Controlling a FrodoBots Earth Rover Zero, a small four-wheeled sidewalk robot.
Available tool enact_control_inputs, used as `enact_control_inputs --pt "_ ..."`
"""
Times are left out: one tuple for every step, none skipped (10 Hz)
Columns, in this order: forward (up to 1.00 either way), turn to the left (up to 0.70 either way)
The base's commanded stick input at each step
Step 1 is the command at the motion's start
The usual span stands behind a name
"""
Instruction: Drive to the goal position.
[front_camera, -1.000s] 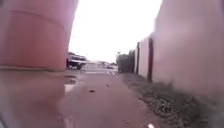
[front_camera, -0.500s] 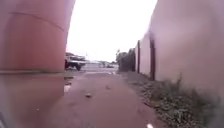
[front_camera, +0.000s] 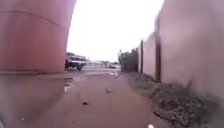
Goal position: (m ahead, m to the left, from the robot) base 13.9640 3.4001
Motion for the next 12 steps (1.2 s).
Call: enact_control_inputs --pt "0.70 0.01" --pt "0.70 0.01" --pt "0.70 0.01" --pt "0.70 0.01" --pt "0.70 0.01" --pt "0.70 0.01" --pt "0.70 0.01" --pt "0.70 0.01" --pt "0.70 0.01" --pt "0.70 0.01" --pt "0.70 0.01" --pt "0.70 0.02"
